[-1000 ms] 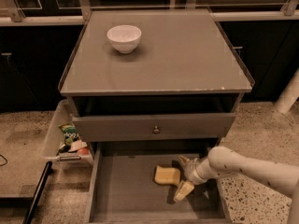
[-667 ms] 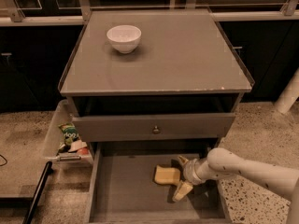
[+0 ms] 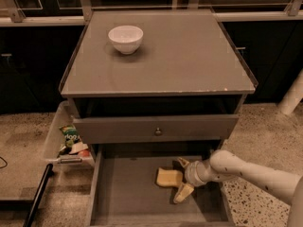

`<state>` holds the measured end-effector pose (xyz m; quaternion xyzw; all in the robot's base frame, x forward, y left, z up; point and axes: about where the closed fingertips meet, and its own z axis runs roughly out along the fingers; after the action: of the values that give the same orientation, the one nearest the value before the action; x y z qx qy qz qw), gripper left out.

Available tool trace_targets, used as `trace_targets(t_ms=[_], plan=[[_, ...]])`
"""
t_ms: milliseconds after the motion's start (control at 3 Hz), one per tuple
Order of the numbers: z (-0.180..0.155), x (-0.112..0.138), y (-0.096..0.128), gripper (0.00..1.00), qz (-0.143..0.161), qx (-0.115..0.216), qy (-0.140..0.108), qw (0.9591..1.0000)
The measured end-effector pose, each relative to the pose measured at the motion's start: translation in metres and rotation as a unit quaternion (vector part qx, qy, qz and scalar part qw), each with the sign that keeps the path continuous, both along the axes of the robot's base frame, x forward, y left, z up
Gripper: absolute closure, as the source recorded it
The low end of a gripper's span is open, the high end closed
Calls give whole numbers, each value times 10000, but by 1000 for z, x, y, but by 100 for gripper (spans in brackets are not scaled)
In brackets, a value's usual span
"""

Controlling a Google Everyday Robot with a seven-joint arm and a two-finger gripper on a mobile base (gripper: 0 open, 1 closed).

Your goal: Pick sponge from middle drawer and place on counter

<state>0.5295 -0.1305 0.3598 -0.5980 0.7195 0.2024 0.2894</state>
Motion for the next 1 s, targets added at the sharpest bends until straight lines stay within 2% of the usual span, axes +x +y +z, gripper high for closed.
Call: trace_targets(t_ms=[333, 1000], plan=[[0, 0, 0, 19, 0, 0, 0, 10000], [0, 0, 0, 66, 1, 1, 1, 10000]])
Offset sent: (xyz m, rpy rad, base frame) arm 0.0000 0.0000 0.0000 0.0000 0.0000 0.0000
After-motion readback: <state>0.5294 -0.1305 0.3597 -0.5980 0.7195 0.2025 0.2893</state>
